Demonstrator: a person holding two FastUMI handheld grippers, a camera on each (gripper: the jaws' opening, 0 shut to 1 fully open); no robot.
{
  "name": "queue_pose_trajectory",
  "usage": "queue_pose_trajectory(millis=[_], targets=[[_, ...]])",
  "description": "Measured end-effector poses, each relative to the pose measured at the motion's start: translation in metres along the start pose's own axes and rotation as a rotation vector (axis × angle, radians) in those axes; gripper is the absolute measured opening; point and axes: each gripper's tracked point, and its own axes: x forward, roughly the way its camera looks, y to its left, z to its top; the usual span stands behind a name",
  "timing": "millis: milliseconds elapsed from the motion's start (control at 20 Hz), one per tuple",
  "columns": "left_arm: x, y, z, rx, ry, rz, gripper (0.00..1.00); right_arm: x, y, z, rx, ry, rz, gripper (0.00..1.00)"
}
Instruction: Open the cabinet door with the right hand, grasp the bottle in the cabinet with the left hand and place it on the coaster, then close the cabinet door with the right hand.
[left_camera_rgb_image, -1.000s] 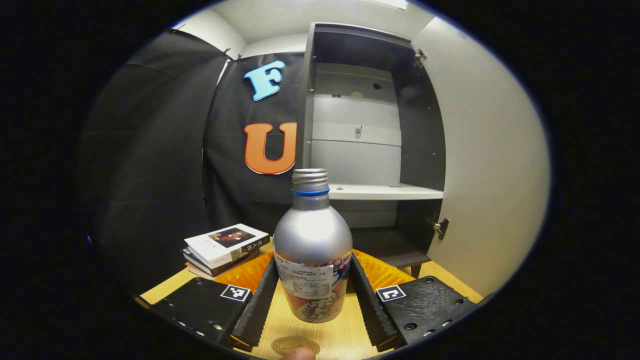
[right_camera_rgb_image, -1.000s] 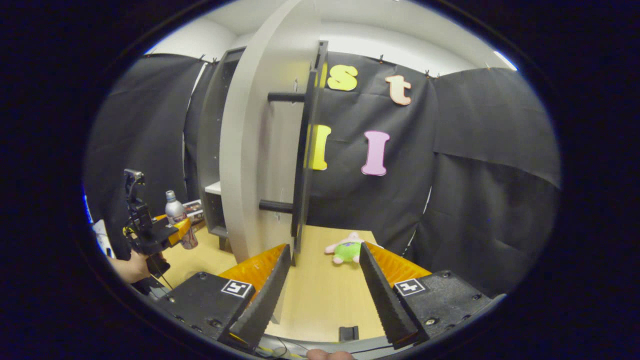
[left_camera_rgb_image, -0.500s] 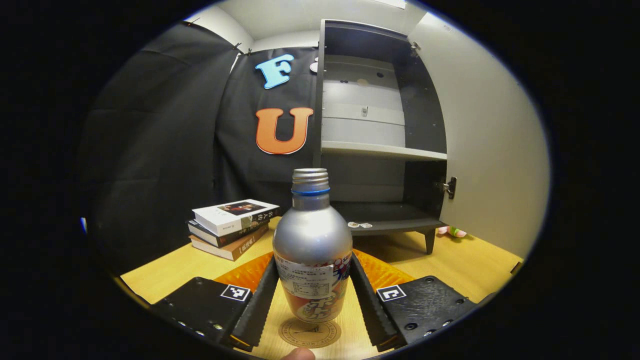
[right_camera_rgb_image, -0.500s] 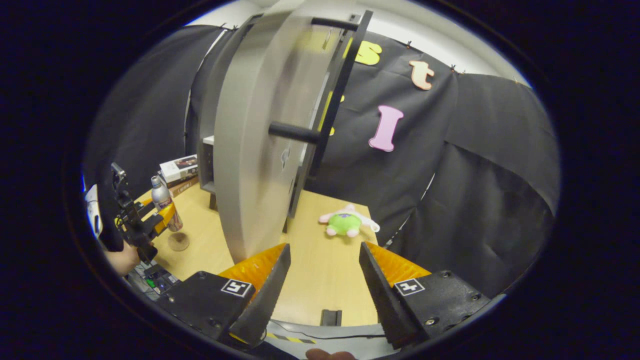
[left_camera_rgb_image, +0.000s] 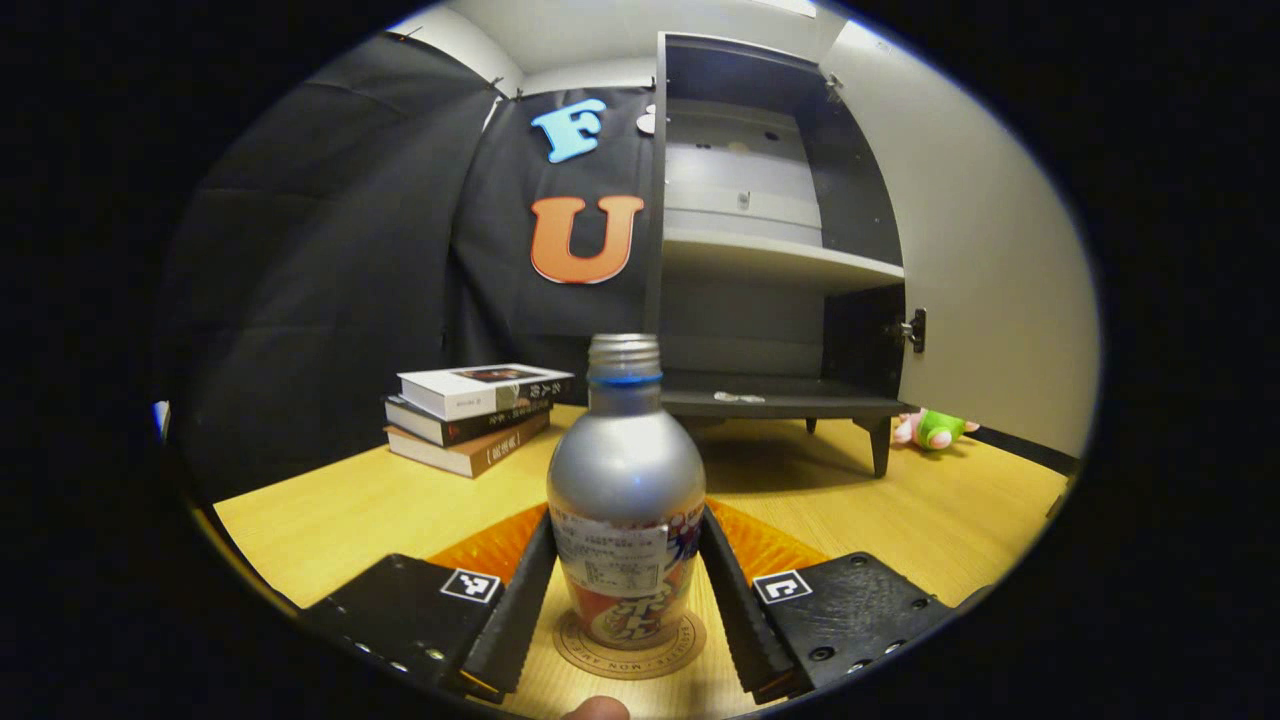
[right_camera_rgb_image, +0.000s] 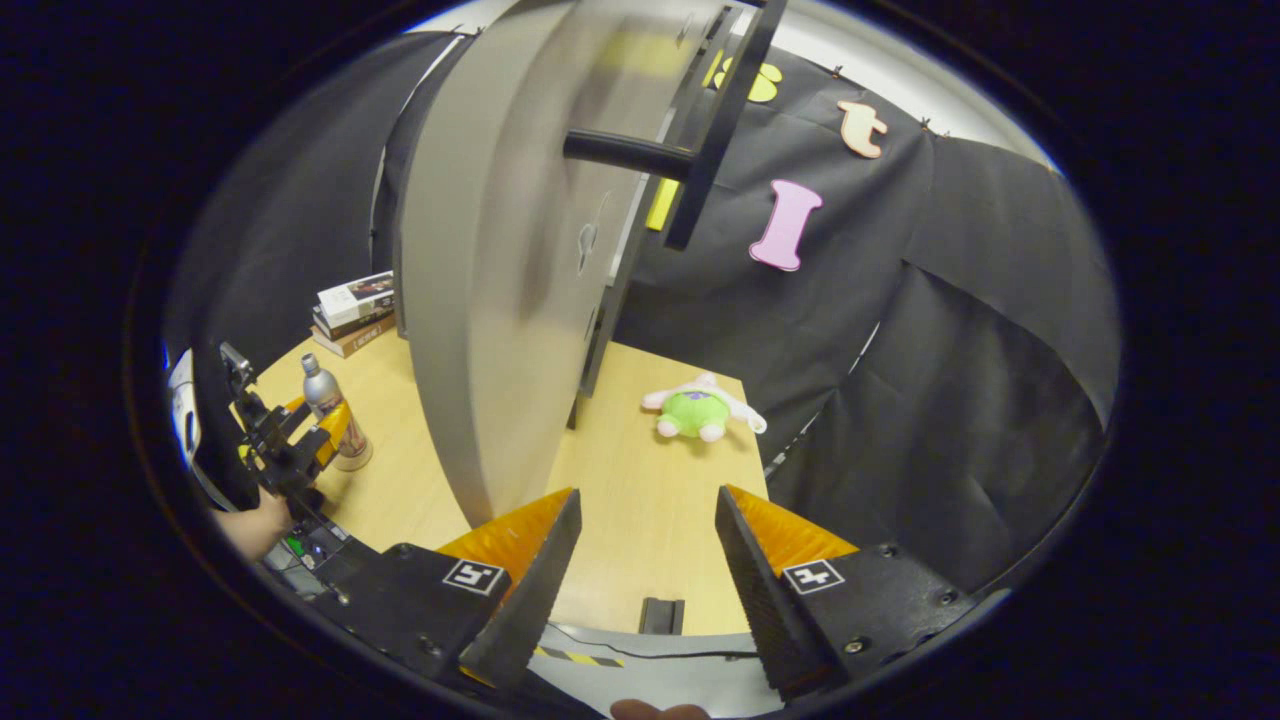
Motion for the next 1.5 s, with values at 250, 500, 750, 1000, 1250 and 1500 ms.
queue_pose_trajectory(millis=[250, 500, 750, 1000, 1250, 1500], targets=[[-0.004, -0.008, -0.005, 0.006, 0.016, 0.006, 0.82, -0.001, 0.001, 0.000, -0.016, -0.001, -0.005, 0.87], [0.000, -0.012, 0.006, 0.002, -0.005, 0.004, 0.88, 0.001, 0.002, -0.005, -0.016, 0.001, 0.008, 0.87], [0.000, -0.006, 0.013, 0.005, -0.012, 0.031, 0.89, 0.003, 0.003, -0.008, -0.019, -0.001, 0.017, 0.87], [0.003, -0.006, 0.026, 0.015, -0.008, 0.042, 0.89, 0.004, 0.004, -0.008, -0.024, -0.003, 0.027, 0.87], [-0.001, -0.010, 0.063, 0.069, -0.025, 0.016, 0.89, 0.005, 0.004, -0.012, 0.032, 0.007, 0.040, 0.87], [-0.011, -0.006, 0.109, 0.057, 0.014, 0.031, 0.89, 0.006, 0.001, -0.019, 0.119, 0.010, 0.051, 0.87]])
